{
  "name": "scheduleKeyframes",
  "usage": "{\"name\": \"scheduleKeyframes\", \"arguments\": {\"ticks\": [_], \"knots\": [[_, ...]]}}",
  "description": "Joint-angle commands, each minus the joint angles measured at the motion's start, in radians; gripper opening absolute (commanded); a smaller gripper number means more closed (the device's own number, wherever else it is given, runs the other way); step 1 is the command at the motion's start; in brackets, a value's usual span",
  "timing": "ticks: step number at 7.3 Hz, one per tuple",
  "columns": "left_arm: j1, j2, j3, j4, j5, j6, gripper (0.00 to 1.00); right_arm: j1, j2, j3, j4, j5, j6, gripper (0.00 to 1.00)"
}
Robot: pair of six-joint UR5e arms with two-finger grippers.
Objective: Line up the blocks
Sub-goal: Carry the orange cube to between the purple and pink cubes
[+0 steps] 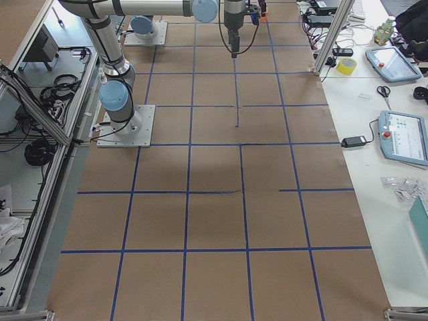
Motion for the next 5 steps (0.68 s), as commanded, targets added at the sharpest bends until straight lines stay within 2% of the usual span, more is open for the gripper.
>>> {"name": "scheduleKeyframes", "arguments": {"ticks": [1,2,5], "knots": [[0.134,0.006,-0.002,-0.045,-0.024,0.161,0.00,0.000,-0.001,0.005,-0.001,-0.006,0.000,1.00],[0.224,-0.012,-0.004,-0.045,-0.098,0.293,0.00,-0.002,-0.001,0.007,0.001,-0.006,0.000,1.00],[0.299,-0.051,0.016,-0.037,-0.108,0.406,0.00,0.000,-0.003,0.005,-0.001,-0.006,0.000,1.00]]}}
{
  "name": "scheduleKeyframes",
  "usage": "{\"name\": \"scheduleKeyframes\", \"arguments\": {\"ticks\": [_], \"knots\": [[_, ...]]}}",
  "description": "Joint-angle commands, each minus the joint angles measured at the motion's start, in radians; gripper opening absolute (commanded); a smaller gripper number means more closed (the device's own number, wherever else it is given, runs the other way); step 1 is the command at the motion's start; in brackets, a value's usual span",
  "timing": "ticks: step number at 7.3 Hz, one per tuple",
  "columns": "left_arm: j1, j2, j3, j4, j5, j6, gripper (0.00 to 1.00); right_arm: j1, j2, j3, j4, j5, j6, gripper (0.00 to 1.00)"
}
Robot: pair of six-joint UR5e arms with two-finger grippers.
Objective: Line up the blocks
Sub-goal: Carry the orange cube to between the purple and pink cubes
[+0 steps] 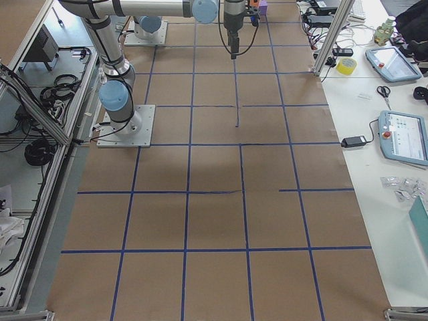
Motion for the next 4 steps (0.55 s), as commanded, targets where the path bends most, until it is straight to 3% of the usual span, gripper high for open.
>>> {"name": "scheduleKeyframes", "arguments": {"ticks": [1,4], "knots": [[0.063,-0.040,0.011,0.009,-0.005,0.092,0.00,0.001,-0.001,0.000,0.001,0.000,0.000,1.00],[0.077,-0.057,0.011,0.011,-0.009,0.088,0.00,0.001,0.001,0.000,-0.001,0.000,0.000,1.00]]}}
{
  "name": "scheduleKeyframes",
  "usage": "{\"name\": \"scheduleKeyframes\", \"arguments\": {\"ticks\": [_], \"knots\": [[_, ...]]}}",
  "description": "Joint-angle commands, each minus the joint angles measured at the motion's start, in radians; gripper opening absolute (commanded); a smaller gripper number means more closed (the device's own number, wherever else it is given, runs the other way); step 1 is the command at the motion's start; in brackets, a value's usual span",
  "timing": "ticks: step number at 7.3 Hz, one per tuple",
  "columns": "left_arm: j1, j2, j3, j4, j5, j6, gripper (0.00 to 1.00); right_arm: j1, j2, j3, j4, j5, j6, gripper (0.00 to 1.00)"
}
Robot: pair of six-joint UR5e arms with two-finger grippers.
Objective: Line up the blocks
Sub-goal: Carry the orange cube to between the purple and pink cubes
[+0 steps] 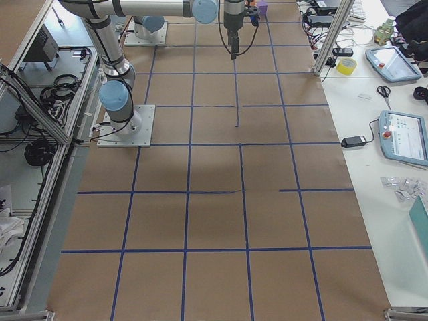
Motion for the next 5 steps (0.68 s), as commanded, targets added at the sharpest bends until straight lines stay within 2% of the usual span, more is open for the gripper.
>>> {"name": "scheduleKeyframes", "arguments": {"ticks": [1,4,5], "knots": [[0.004,-0.013,0.001,0.008,-0.005,0.002,0.00,0.000,0.001,0.000,0.000,0.000,0.000,1.00],[0.004,-0.031,-0.001,0.035,-0.034,0.000,0.00,-0.001,0.001,0.000,0.000,0.000,-0.002,1.00],[0.004,-0.031,-0.014,0.036,-0.070,0.002,0.00,-0.001,-0.001,0.000,0.000,0.002,0.001,1.00]]}}
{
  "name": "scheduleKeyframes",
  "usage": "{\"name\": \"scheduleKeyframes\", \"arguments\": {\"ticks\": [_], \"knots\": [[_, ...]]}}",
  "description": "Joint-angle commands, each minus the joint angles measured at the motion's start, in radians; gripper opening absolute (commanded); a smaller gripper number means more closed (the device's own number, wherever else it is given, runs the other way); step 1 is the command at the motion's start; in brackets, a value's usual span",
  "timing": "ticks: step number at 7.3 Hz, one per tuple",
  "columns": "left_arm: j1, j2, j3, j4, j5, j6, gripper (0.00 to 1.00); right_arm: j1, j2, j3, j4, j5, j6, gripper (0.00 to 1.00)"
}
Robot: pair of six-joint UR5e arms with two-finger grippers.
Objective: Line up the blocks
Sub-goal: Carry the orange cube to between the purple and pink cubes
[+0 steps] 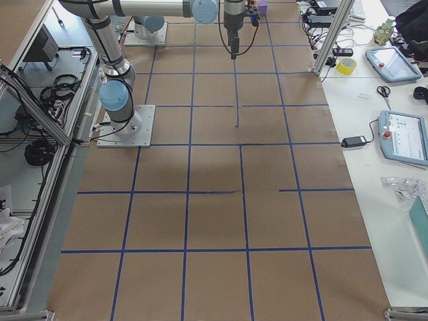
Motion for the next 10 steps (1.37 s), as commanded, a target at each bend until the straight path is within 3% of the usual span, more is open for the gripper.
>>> {"name": "scheduleKeyframes", "arguments": {"ticks": [1,8,10], "knots": [[0.000,-0.002,-0.012,0.007,-0.033,0.004,0.00,0.001,0.000,0.000,0.000,0.000,0.002,1.00],[0.011,-0.017,-0.015,0.019,-0.026,0.018,0.00,0.001,0.002,0.002,0.000,0.001,-0.003,1.00],[0.012,-0.020,-0.021,0.041,-0.018,0.024,0.06,0.001,0.000,0.002,0.000,0.001,-0.001,1.00]]}}
